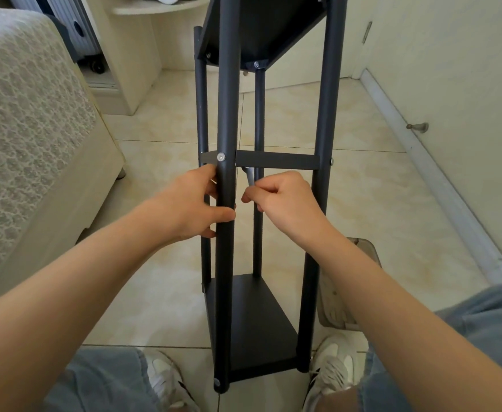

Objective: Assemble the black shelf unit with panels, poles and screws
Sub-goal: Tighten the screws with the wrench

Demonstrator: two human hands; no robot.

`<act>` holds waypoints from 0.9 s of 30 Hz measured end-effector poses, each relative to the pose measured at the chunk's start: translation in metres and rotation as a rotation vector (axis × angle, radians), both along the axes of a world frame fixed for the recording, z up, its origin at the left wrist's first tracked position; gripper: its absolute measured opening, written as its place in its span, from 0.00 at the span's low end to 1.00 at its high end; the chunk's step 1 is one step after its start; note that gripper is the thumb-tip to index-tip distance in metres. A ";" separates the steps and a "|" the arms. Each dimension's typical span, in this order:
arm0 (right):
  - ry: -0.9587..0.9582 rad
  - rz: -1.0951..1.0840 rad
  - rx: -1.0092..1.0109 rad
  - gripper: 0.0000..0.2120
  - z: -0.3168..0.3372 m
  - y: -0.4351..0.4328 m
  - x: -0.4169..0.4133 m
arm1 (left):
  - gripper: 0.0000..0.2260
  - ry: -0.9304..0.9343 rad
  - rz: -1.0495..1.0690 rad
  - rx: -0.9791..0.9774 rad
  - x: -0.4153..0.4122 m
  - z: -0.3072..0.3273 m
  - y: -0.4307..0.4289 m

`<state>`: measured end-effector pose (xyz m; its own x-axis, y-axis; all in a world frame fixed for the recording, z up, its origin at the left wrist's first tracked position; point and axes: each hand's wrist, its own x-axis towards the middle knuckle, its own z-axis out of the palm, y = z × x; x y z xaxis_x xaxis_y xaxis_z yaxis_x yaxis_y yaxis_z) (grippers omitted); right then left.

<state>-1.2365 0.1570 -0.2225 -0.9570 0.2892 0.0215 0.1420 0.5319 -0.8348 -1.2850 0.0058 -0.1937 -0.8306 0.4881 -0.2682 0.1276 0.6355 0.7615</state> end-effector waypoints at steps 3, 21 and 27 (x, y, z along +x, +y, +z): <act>0.028 0.007 0.033 0.10 -0.001 -0.001 -0.003 | 0.24 -0.019 0.012 0.004 0.001 0.003 0.000; 0.292 -0.069 0.087 0.10 -0.027 -0.014 -0.021 | 0.21 -0.024 0.012 0.053 0.001 0.005 -0.002; 0.418 -0.111 0.063 0.11 -0.038 -0.020 -0.033 | 0.21 -0.024 0.013 0.068 0.000 0.004 -0.002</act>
